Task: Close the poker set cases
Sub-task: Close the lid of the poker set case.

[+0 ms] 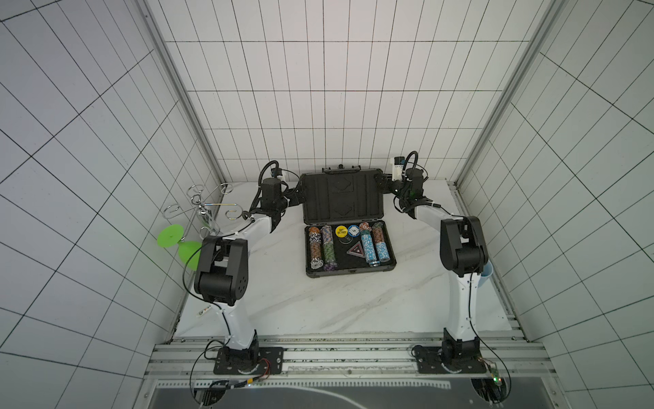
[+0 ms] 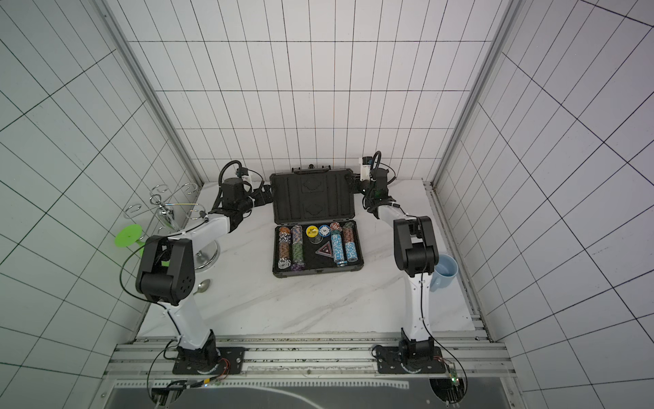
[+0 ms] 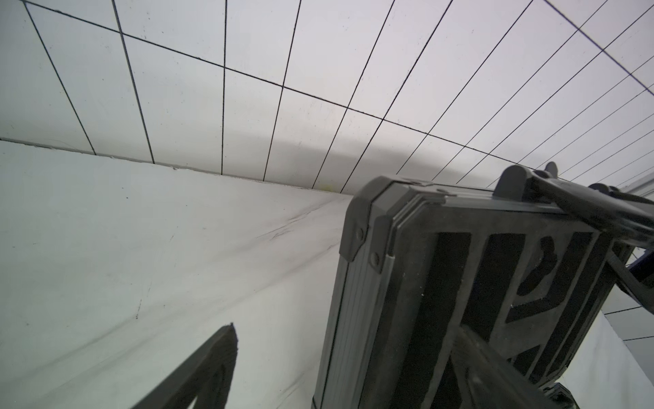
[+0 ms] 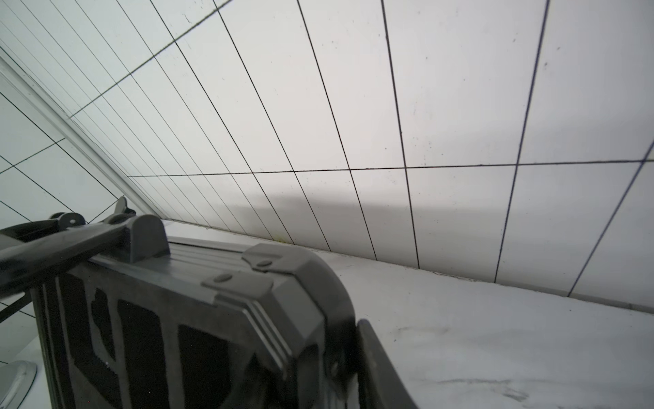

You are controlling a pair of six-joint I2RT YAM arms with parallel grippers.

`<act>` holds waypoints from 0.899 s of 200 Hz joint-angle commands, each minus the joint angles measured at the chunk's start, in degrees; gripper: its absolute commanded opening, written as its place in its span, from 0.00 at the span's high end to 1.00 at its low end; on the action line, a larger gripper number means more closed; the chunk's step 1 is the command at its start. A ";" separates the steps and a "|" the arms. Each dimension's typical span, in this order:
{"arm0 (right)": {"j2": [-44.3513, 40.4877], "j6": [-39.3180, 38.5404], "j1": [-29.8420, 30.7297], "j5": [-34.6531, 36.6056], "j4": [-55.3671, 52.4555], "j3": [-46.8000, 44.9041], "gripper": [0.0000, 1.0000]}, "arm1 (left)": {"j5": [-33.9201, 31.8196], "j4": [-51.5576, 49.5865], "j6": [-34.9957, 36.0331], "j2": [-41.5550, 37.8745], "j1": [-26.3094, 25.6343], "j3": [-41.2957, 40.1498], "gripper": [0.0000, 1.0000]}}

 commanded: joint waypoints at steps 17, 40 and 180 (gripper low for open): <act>-8.55 0.89 1.07 -4.03 10.83 -6.75 1.00 | -0.30 -2.44 1.00 1.30 -0.97 2.71 0.16; -10.85 0.14 1.11 -4.25 11.18 -9.66 1.00 | -1.09 -2.04 1.39 0.88 -1.67 2.76 0.25; -30.44 -5.52 3.19 2.03 9.27 -32.62 1.00 | -7.88 -4.27 5.40 -9.33 -7.63 -5.99 1.00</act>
